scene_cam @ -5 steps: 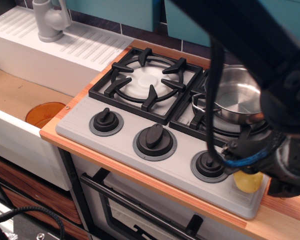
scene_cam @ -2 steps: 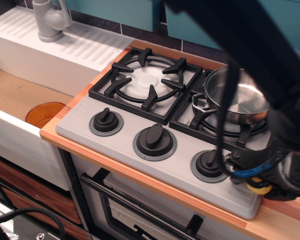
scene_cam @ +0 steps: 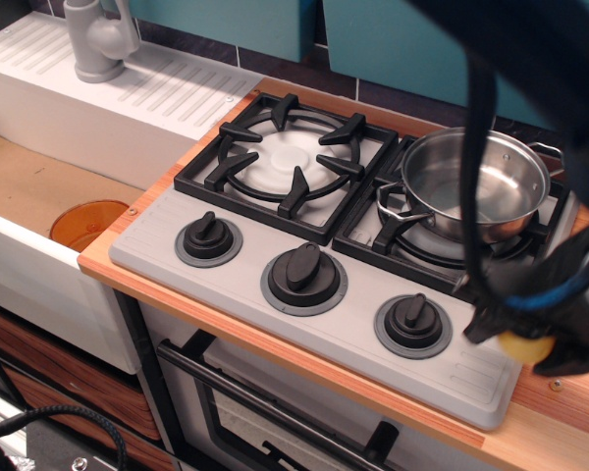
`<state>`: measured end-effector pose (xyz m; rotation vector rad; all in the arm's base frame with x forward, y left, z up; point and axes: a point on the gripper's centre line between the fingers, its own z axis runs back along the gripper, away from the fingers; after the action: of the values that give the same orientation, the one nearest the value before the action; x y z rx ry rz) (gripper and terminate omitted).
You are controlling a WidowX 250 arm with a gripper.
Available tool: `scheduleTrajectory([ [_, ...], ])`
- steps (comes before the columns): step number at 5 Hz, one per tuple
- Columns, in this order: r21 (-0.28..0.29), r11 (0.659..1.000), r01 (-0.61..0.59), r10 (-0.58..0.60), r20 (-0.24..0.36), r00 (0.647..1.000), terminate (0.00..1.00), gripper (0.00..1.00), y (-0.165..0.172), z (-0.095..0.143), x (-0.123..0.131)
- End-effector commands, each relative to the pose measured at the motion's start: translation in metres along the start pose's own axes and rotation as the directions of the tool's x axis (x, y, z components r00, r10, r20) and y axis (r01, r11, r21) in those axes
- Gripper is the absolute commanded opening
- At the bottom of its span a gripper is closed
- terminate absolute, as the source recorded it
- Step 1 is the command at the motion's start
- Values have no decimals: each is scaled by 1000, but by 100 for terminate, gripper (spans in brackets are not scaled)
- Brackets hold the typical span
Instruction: Put pot or pan on stove and put potato in pot or pan
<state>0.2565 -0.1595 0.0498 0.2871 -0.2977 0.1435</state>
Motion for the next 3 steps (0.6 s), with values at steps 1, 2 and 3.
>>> scheduleTrajectory([
  [1,-35,999,-9,9,-6,1000,0,0,16,37,48],
  [2,-41,999,3,-3,-13,1000,0,0,29,34,72],
  [3,-44,999,1,-1,-2,1000,0,0,40,24,95],
])
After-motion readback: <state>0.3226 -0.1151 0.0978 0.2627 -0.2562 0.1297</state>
